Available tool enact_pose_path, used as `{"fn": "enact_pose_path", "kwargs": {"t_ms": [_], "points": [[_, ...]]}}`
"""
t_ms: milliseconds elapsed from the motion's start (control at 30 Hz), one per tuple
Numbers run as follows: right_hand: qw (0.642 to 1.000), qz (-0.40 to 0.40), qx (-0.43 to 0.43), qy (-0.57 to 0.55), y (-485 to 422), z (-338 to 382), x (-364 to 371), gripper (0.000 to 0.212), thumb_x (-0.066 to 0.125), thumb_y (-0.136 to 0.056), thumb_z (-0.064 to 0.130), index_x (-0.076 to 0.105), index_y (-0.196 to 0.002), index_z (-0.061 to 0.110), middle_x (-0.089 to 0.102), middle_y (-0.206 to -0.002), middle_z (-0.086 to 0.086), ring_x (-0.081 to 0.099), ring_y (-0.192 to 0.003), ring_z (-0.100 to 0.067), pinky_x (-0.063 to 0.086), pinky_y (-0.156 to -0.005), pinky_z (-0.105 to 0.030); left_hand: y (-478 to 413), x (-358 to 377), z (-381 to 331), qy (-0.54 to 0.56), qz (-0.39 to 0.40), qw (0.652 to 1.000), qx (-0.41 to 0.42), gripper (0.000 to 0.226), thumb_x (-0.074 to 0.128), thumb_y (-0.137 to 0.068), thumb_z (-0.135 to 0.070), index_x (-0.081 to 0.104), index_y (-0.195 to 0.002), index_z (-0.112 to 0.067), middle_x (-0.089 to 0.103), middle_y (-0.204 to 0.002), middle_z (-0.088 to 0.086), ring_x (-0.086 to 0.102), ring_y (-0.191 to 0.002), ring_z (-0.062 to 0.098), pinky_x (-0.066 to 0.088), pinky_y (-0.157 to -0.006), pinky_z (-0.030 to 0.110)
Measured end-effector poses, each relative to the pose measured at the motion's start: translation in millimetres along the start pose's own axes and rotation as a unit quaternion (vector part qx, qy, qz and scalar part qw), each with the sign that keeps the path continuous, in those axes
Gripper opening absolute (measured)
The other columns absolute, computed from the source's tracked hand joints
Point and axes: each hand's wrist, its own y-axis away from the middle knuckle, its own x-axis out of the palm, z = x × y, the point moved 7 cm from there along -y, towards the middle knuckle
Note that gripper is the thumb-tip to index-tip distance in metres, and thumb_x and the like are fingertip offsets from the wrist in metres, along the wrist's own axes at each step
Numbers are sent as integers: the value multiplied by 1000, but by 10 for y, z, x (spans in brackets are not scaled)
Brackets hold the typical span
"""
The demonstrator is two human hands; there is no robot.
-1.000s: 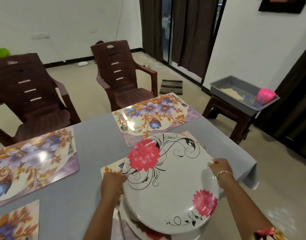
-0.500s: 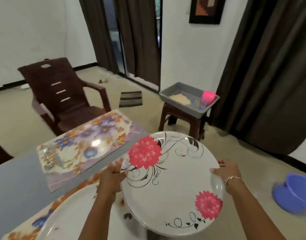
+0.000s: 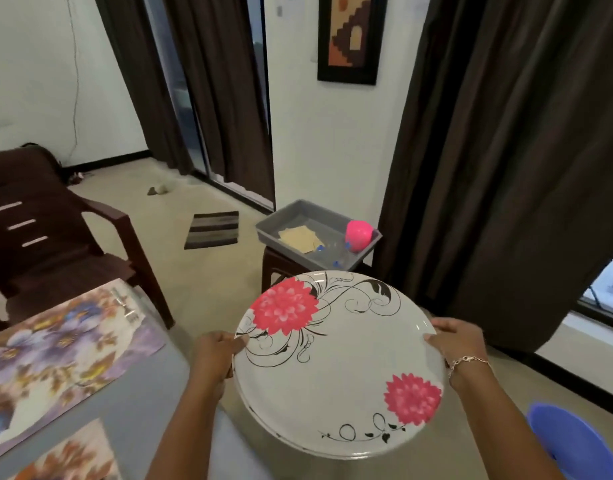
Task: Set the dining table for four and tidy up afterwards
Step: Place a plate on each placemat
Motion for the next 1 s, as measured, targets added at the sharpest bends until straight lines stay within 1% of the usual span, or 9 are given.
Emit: {"fn": "enact_pose_path", "kwargs": {"t_ms": [100, 200, 300, 500, 600, 733, 833, 900, 1000], "points": [[999, 33, -1, -9, -480, 242, 308, 25, 57, -77, -18, 63, -93, 0, 61, -83, -13, 55, -74, -27, 48, -69, -34, -468, 185, -79, 15, -17, 1000, 3, 37, 63, -83, 3, 43, -53, -8, 40, -37, -2, 33, -35, 12, 25, -38, 13], [997, 75, 9, 5, -1012, 511, 729, 25, 54, -78, -20, 60, -91, 1, 58, -72, -7, 54, -69, -26, 48, -70, -37, -1015, 325, -171, 40, -47, 998, -5, 35, 63, -84, 1, 45, -55, -7, 43, -41, 1, 36, -43, 15, 26, -48, 21], [994, 106, 7, 32, -1513, 772, 1135, 26, 52, -78, -23, 58, -91, -1, 57, -70, -6, 52, -64, -24, 44, -61, -30, -1511, 436, -270, 46, -79, 996, -9, 30, 63, -86, -3, 46, -61, -7, 45, -52, 7, 37, -48, 17, 27, -49, 22], [988, 147, -1, 50, -2351, 1133, 1916, 34, 51, -75, -26, 59, -97, -1, 54, -67, -6, 49, -57, -21, 43, -56, -25, -2043, 492, -494, 55, -145, 988, -18, 30, 61, -88, -6, 44, -64, -9, 44, -56, 5, 38, -48, 16, 33, -44, 21], [979, 192, 26, 59, -2686, 1209, 2394, 37, 49, -77, -26, 57, -110, -12, 54, -63, -6, 48, -53, -21, 42, -55, -26, -2124, 381, -594, 55, -190, 980, -26, 34, 60, -88, -3, 41, -61, -11, 41, -54, 3, 35, -43, 13, 30, -35, 15], [954, 284, 36, 89, -2946, 1461, 3157, 39, 50, -80, -23, 54, -117, -11, 63, -55, -7, 54, -39, -14, 47, -41, -21, -2239, 158, -716, 58, -268, 961, -39, 37, 61, -86, -1, 38, -59, -12, 37, -53, 4, 32, -46, 15, 27, -34, 14], [922, 379, 16, 78, -2975, 1789, 3798, 42, 46, -77, -25, 52, -117, -14, 59, -39, 3, 56, -34, -13, 44, -33, -17, -2325, -86, -887, 67, -335, 939, -39, 39, 63, -84, -2, 36, -59, -13, 36, -55, 4, 31, -47, 14, 24, -31, 13], [907, 414, 2, 74, -2970, 1979, 4165, 42, 45, -77, -25, 53, -117, -13, 57, -36, 5, 57, -37, -16, 44, -36, -17, -2369, -226, -987, 69, -358, 930, -42, 40, 65, -83, -5, 35, -58, -15, 35, -56, 5, 31, -47, 15, 26, -36, 15], [881, 467, 1, 78, -2891, 2200, 4714, 40, 46, -81, -21, 50, -120, -12, 58, -37, 5, 55, -33, -10, 41, -32, -15, -2387, -422, -1106, 87, -387, 917, -44, 38, 65, -82, -3, 37, -59, -16, 36, -60, 7, 33, -50, 15, 26, -49, 23]]}}
